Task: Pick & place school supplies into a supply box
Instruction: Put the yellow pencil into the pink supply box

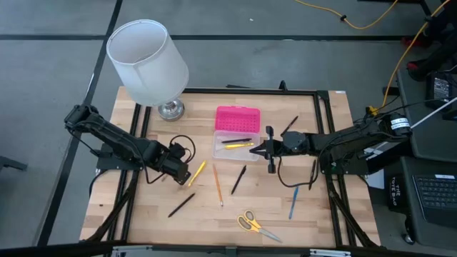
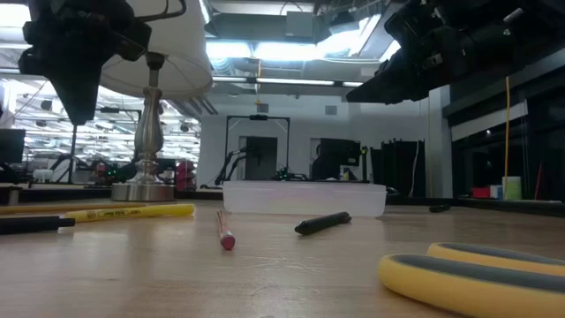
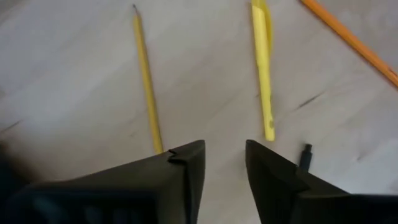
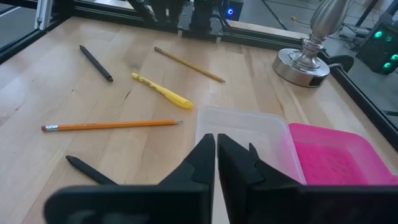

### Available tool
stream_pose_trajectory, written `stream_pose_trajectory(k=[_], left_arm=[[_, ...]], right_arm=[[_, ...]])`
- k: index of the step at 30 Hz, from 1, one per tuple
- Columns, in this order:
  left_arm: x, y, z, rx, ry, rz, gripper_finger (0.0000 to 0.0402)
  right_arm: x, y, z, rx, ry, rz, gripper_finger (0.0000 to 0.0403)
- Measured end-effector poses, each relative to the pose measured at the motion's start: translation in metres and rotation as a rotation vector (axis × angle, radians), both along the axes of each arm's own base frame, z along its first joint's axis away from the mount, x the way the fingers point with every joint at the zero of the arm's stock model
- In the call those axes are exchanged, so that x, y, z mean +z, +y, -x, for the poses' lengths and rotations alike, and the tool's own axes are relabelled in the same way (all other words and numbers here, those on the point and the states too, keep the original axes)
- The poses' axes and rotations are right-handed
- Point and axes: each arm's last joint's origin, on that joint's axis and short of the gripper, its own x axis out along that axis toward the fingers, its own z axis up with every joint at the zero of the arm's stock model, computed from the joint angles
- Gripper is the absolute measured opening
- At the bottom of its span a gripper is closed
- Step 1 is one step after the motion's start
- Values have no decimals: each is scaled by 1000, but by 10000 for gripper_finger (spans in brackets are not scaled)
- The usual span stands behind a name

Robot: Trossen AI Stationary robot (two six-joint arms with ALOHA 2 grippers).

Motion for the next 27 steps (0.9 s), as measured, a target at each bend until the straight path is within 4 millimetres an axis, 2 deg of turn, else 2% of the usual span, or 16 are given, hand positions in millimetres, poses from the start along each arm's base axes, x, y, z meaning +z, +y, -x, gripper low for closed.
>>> stream_pose_trajectory(k=[7,18,27], left_arm=[[-12,7,-1,33,139,-49,129],[-35,32,-19,-39,289,-60,135],[-68,46,-12,-59,287,-9,134]], right_arm=[[0,0,0,0,0,0,25],[0,0,0,-6,-1,-17,25],[-1,0,0,-7,10,-17,26]])
